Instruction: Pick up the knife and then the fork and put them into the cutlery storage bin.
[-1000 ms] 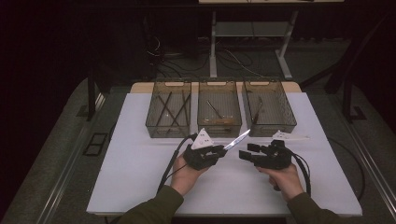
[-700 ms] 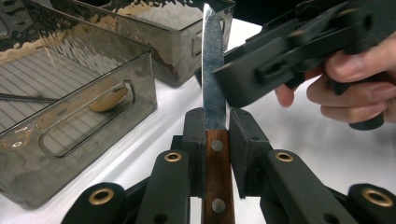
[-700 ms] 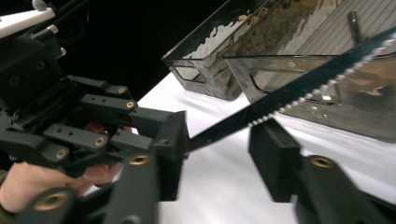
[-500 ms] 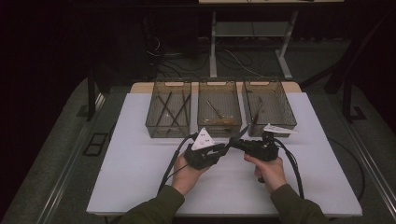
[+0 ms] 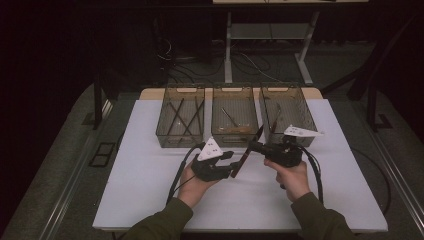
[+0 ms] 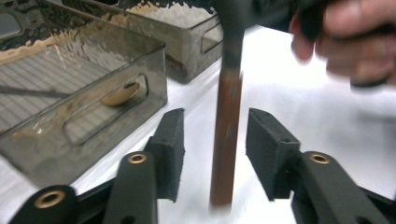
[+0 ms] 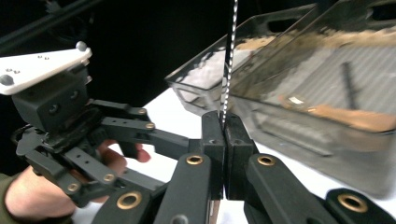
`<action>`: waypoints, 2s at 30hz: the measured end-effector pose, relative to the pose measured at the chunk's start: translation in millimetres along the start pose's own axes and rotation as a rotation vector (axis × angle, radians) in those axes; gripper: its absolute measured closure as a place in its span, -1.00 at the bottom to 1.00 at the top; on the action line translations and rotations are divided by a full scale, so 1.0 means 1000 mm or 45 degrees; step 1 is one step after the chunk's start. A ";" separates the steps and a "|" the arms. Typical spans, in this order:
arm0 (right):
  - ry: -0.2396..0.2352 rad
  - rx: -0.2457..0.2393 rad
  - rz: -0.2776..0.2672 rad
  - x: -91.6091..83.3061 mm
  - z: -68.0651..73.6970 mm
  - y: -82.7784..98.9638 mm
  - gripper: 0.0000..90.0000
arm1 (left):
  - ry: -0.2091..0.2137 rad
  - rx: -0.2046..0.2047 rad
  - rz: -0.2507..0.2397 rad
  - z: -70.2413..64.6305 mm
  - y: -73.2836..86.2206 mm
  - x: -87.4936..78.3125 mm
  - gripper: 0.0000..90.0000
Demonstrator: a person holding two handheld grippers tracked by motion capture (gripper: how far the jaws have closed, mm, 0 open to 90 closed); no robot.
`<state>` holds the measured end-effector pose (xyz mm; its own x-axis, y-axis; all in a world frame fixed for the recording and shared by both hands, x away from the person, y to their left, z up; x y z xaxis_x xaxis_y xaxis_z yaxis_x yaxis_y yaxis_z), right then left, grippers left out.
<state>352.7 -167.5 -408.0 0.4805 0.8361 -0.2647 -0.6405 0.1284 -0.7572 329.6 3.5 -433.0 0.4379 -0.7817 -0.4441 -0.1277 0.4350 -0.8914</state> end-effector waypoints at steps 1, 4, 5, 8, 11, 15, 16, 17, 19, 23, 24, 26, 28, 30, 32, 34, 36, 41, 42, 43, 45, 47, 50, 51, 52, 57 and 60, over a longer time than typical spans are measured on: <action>0.018 -0.011 0.001 -0.004 -0.001 -0.004 0.97 | 0.008 -0.003 0.007 0.001 0.003 -0.003 0.18; 0.089 -0.070 0.008 -0.019 -0.004 -0.016 0.97 | 0.005 0.024 0.032 0.004 0.013 -0.013 0.02; 0.115 -0.077 0.007 -0.024 -0.005 -0.021 0.97 | 0.011 0.031 0.038 0.006 0.016 -0.017 -0.01; 0.186 -0.126 0.010 -0.041 -0.011 -0.035 0.97 | 0.015 0.014 0.034 0.012 0.024 -0.029 -0.11; 0.238 -0.139 -0.004 -0.057 -0.018 -0.049 0.97 | 0.020 -0.009 0.038 0.016 0.033 -0.040 -0.19; 0.306 -0.146 -0.031 -0.076 -0.027 -0.071 0.98 | 0.016 -0.023 0.039 0.020 0.046 -0.051 -0.33; 0.329 -0.154 -0.038 -0.080 -0.029 -0.077 0.97 | 0.014 -0.030 0.039 0.022 0.049 -0.055 -0.37; 0.348 -0.164 -0.047 -0.085 -0.031 -0.083 0.98 | 0.013 -0.037 0.042 0.023 0.051 -0.057 -0.41; 0.378 -0.171 -0.066 -0.094 -0.033 -0.094 0.98 | 0.009 -0.049 0.029 0.025 0.056 -0.063 -0.54; 0.453 -0.203 -0.086 -0.108 -0.038 -0.119 0.98 | 0.010 -0.071 0.023 0.029 0.065 -0.076 -0.67; 0.469 -0.213 -0.087 -0.111 -0.040 -0.125 0.98 | 0.014 -0.081 0.023 0.029 0.068 -0.079 -0.70; 0.509 -0.228 -0.085 -0.114 -0.043 -0.136 0.98 | 0.001 -0.090 0.026 0.031 0.072 -0.083 -0.77; 0.553 -0.247 -0.075 -0.115 -0.047 -0.146 0.98 | 0.017 -0.112 0.031 0.030 0.076 -0.086 -0.92; 0.601 -0.265 -0.059 -0.114 -0.053 -0.154 0.98 | 0.017 -0.106 0.044 0.029 0.079 -0.088 -0.99; 0.651 -0.269 -0.026 -0.110 -0.062 -0.159 0.98 | 0.022 -0.116 0.053 0.027 0.081 -0.090 -1.00; 0.706 -0.263 0.024 -0.104 -0.075 -0.160 0.98 | 0.028 -0.117 0.053 0.026 0.081 -0.090 -1.00; 0.759 -0.247 0.081 -0.099 -0.087 -0.157 0.98 | 0.037 -0.122 0.053 0.026 0.080 -0.090 -1.00; 0.835 -0.214 0.223 -0.088 -0.116 -0.146 0.98 | 0.058 -0.116 0.058 0.023 0.080 -0.088 -1.00; 0.837 -0.208 0.250 -0.087 -0.120 -0.143 0.98 | 0.060 -0.114 0.057 0.023 0.080 -0.088 -1.00; 0.840 -0.200 0.267 -0.085 -0.123 -0.141 0.98 | 0.062 -0.113 0.061 0.023 0.080 -0.088 -1.00; 0.854 -0.193 0.318 -0.082 -0.130 -0.134 0.98 | 0.063 -0.113 0.059 0.023 0.080 -0.088 -1.00; 0.867 -0.193 0.363 -0.078 -0.137 -0.127 0.98 | 0.063 -0.114 0.057 0.023 0.080 -0.088 -1.00; 0.864 -0.171 0.362 -0.073 -0.146 -0.120 0.98 | 0.068 -0.111 0.064 0.022 0.080 -0.087 -1.00; 0.856 -0.163 0.350 -0.070 -0.147 -0.119 0.98 | 0.071 -0.110 0.069 0.021 0.080 -0.087 -1.00; 0.854 -0.166 0.345 -0.068 -0.148 -0.118 0.98 | 0.071 -0.109 0.070 0.021 0.080 -0.086 -1.00; 0.865 -0.195 0.340 -0.051 -0.153 -0.116 0.96 | 0.071 -0.103 0.063 0.021 0.079 -0.087 -1.00; 0.859 -0.176 0.318 -0.042 -0.158 -0.112 0.90 | 0.075 -0.095 0.066 0.020 0.079 -0.087 -1.00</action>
<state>499.2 -301.2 -407.0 0.6231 0.3153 -0.7158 -0.7193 -0.1286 -0.6827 299.6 115.2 -463.0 0.3765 -0.7847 -0.4924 -0.2154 0.4428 -0.8703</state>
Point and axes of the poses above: each handheld gripper's, and its own axes: x roughly forward along the jaws, y roughly out of its underside, z roughly to its left, the point moved 6 cm from there along x, roughly forward along the jaws, and after that the axes turned 10 degrees about x, right-handed, at the moved point
